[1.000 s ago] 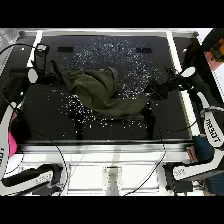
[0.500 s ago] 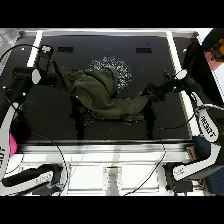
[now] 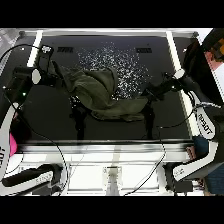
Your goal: Fold the clothes and pants, and hang the long-sleeved shirts on hangers.
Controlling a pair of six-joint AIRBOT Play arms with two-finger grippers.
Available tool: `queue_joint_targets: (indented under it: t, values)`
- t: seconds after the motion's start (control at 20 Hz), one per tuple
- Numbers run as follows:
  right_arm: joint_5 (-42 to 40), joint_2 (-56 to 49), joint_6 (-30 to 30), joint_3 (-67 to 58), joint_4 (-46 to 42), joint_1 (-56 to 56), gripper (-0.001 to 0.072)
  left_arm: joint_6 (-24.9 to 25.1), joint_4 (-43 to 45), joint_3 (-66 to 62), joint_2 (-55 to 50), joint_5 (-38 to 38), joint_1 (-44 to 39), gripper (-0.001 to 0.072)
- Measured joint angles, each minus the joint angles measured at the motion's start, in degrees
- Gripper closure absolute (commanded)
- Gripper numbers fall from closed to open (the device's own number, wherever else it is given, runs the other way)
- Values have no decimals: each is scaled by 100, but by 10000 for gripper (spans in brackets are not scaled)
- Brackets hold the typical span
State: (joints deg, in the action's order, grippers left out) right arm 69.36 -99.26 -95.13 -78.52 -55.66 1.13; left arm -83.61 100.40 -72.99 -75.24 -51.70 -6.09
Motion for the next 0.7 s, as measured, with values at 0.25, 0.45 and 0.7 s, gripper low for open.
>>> queue_joint_targets:
  t: [0.25,0.45,0.7]
  values:
    - [-146,-81,-50,-190,50,-173,701,0,-39,-13,-2,35,0,665]
    - [-887,-96,-640,-1161,511,83,701,-516,-61,-518,-4,750,44,667]
    - [-2371,-98,-1266,-2997,763,354,701,-1381,-52,-1698,-57,2024,177,668]
